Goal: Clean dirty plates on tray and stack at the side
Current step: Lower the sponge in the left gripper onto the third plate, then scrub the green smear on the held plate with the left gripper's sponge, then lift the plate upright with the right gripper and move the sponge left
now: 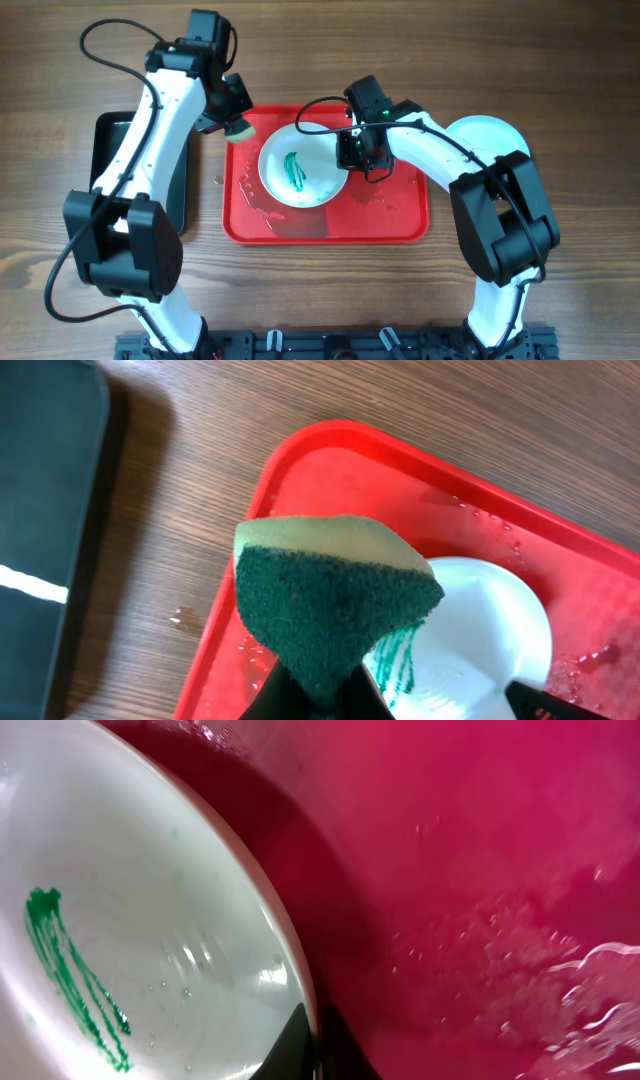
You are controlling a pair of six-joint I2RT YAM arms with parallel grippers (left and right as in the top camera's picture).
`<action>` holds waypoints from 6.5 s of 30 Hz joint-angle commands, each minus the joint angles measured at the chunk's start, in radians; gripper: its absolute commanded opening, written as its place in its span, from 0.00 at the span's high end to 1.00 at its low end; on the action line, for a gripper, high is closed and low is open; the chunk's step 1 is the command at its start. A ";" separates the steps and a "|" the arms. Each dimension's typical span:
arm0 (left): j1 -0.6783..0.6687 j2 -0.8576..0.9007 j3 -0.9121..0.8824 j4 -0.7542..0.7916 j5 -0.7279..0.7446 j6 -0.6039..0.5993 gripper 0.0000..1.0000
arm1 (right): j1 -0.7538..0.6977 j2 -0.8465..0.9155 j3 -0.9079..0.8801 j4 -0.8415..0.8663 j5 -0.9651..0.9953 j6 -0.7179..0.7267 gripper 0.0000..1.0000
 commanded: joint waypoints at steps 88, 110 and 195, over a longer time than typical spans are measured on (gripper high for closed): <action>-0.189 0.071 -0.523 0.632 0.268 0.162 0.96 | -0.080 0.072 -0.010 0.125 -0.337 -0.150 0.96; -0.192 0.071 -0.523 0.404 0.647 0.621 0.96 | -0.080 0.072 -0.010 0.127 -0.336 -0.150 0.96; 0.098 0.051 -0.039 -0.098 -0.159 -0.057 0.96 | 0.493 -0.435 -0.009 -0.097 1.456 -0.366 0.96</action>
